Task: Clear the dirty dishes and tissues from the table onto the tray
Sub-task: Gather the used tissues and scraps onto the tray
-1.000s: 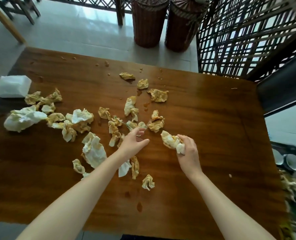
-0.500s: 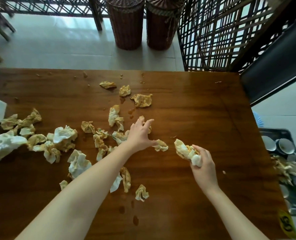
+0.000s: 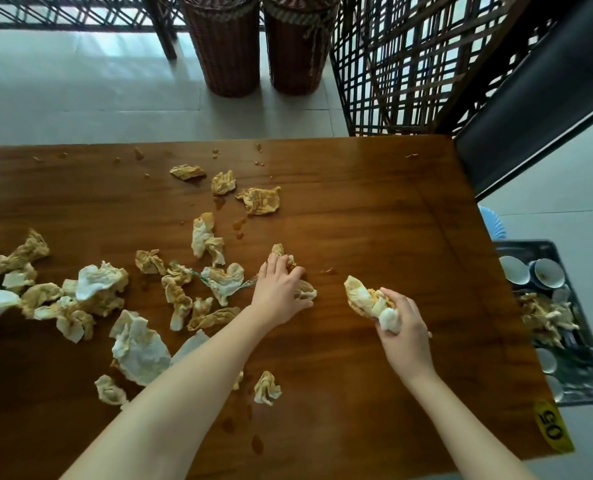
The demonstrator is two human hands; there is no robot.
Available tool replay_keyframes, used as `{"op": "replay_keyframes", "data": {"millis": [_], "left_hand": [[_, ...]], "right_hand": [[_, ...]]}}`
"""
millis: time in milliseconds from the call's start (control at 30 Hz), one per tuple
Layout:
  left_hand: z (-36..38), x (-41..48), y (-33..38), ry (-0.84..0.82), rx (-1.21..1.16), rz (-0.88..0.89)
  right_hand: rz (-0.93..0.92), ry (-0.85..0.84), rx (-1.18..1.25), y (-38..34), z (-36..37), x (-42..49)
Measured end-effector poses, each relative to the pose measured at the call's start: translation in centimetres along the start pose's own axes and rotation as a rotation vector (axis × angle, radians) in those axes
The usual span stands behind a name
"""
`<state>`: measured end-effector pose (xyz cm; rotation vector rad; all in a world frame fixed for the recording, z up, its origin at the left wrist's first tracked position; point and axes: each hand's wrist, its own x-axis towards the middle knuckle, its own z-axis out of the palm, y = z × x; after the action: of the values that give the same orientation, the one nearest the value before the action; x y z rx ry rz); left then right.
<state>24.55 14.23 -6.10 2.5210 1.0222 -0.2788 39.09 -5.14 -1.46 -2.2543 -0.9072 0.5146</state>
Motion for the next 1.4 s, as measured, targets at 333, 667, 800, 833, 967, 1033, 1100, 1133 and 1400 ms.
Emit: {"op": "replay_keyframes", "data": {"millis": [333, 667, 800, 833, 967, 1033, 1100, 1133, 1400], "left_hand": [[0.0, -1.1, -0.1, 0.122, -0.128, 0.088], [-2.3, -3.2, 1.9, 0.194, -0.358, 0.015], [-3.5, -3.9, 5.0, 0.257, -0.432, 0.015], [-3.8, -4.1, 6.1, 0.274, -0.455, 0.02], [-3.7, -5.3, 11.8, 0.339, -0.489, 0.043], [-3.3, -6.0, 15.2, 0.325, -0.485, 0.067], [-2.7, -6.7, 18.8, 0.305, -0.491, 0.1], [-2.3, -7.0, 20.6, 0.3, -0.507, 0.111], [1.4, -7.8, 33.6, 0.252, -0.616, 0.157]], "right_hand": [[0.031, 0.047, -0.012, 2.2, -1.8, -2.1], [0.004, 0.122, 0.015, 3.7, -6.0, -4.7], [-0.012, 0.149, 0.035, 5.3, -8.6, -6.0], [-0.016, 0.156, 0.039, 5.9, -9.4, -6.4], [-0.02, 0.196, 0.053, 9.5, -12.9, -7.9], [-0.029, 0.205, 0.057, 11.6, -14.8, -8.6], [-0.023, 0.2, 0.075, 13.8, -16.9, -9.3], [-0.018, 0.2, 0.084, 14.9, -18.0, -9.7], [0.095, 0.327, 0.155, 22.8, -26.2, -12.5]]}}
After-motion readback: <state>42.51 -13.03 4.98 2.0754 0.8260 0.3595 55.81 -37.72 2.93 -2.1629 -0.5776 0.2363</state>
